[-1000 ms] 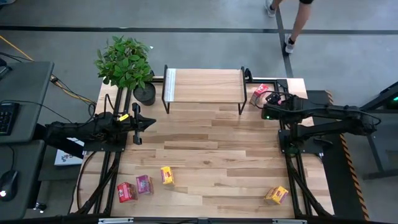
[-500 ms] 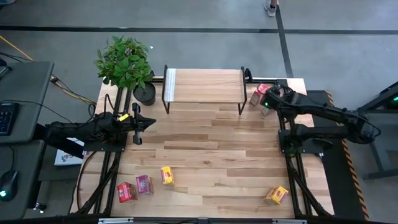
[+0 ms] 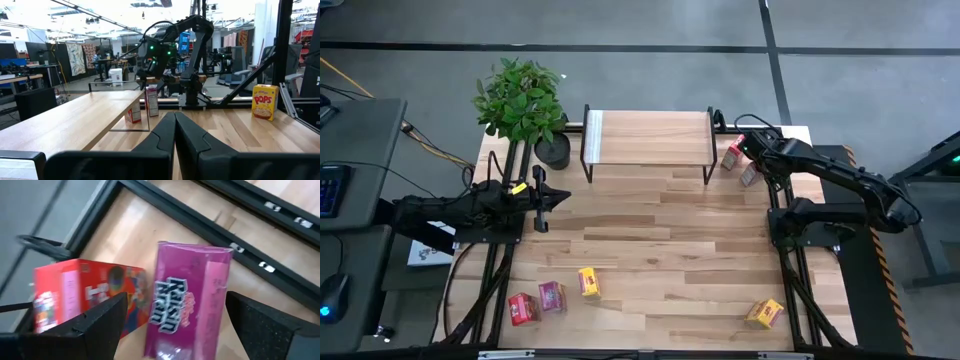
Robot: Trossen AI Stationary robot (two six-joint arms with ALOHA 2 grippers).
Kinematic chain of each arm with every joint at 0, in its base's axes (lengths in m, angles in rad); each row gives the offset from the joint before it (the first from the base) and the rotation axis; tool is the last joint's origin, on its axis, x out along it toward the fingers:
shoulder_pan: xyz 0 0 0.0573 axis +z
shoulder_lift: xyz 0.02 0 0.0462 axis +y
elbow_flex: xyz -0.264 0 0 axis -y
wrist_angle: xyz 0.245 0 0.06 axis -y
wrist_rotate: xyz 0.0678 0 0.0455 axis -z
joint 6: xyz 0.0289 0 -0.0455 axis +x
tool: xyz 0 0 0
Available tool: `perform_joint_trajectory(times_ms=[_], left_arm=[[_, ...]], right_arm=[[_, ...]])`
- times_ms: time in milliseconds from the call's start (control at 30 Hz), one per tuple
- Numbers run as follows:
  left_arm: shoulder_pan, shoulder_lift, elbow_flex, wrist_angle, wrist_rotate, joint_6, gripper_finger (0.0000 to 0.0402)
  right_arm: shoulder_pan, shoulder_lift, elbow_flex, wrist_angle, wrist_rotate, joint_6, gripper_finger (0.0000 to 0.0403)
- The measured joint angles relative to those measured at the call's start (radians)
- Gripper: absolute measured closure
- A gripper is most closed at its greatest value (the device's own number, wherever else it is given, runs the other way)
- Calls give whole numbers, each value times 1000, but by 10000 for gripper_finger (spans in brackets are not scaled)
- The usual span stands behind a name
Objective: Stack cereal on shelf
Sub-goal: Put the top purple cereal box on the shelf
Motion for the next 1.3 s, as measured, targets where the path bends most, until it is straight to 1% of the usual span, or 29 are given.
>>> perform_joint_trajectory(times_ms=[200, 333, 433, 700, 767, 867, 967, 1100, 1200, 1267, 1300], left_arm=[[0, 0, 0, 0, 0, 0, 402], [0, 0, 0, 0, 0, 0, 401], [0, 0, 0, 0, 0, 0, 401], [0, 0, 0, 0, 0, 0, 402], [0, 0, 0, 0, 0, 0, 401], [0, 0, 0, 0, 0, 0, 402], [0, 0, 0, 0, 0, 0, 401], [0, 0, 0, 0, 0, 0, 401], [0, 0, 0, 0, 0, 0, 401], [0, 0, 0, 0, 0, 0, 402], [0, 0, 0, 0, 0, 0, 401]], right_arm=[[-23, 43, 0, -2, -37, -22, 74], [-23, 42, 0, -4, -41, -30, 92], [-23, 41, 0, -16, -44, -37, 124], [-16, 29, 0, -14, -68, -84, 230], [-2, 10, 7, -20, -68, -128, 252], [28, -24, 51, -63, -102, -277, 273], [65, -51, 124, -183, -198, -468, 281], [127, -65, 253, -344, -424, -648, 283], [202, -64, 347, -344, -620, -752, 283], [256, -65, 416, -305, -748, -804, 283], [282, -65, 453, -269, -796, -814, 283]])
